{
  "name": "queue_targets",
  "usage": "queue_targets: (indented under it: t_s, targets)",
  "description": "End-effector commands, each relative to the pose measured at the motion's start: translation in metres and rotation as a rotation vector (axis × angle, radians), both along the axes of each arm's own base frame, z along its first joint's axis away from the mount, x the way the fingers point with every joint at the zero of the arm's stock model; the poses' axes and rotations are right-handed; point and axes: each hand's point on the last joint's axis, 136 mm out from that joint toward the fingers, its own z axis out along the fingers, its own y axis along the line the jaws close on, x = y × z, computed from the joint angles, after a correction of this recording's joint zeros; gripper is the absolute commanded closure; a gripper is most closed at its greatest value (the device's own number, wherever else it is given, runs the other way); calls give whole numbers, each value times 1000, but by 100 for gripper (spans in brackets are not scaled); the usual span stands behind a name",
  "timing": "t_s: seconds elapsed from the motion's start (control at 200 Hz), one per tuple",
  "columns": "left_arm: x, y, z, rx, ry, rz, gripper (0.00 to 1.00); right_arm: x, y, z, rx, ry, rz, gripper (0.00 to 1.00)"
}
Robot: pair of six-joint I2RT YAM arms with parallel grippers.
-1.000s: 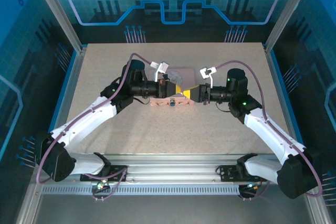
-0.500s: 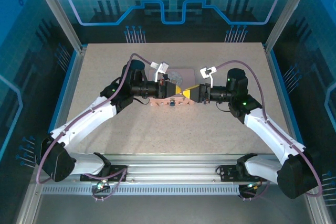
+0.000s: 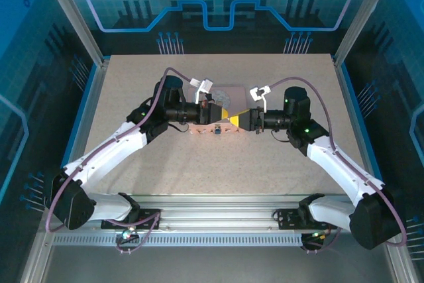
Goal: Unlock the padlock with the key
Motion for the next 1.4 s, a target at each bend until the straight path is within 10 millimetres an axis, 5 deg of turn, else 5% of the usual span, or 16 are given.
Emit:
queue_targets:
  t_s: [0.0,0.08,0.23,0.275,0.35,0.405,0.505,0.625,0.981,1.396]
  targets:
    - [-6,1,11,-11,-32,-19,100,-6,4,10,10,-33,34,92]
    - [-5,2,11,-8,-31,-15,100,-6,4,10,7,-34,35,100]
    - [0,4,9,4,-33,12,100,-5,3,8,-1,-39,28,100]
    - [3,7,7,15,-26,38,81,-4,3,9,-3,-44,22,100]
    - [10,14,3,25,-22,86,75,0,1,5,-16,-38,0,100]
    - [14,20,0,28,-22,127,58,3,-2,3,-22,-34,-20,100]
    - [17,33,-13,61,-20,199,42,13,-12,-4,-50,-21,-88,100]
    - [19,48,-45,125,18,293,2,31,-28,-18,-128,-6,-208,100]
    - [15,47,-146,269,-14,435,1,74,-64,-85,-388,89,-469,100]
    - [49,13,-194,234,-123,460,1,114,-98,-101,-493,72,-656,100]
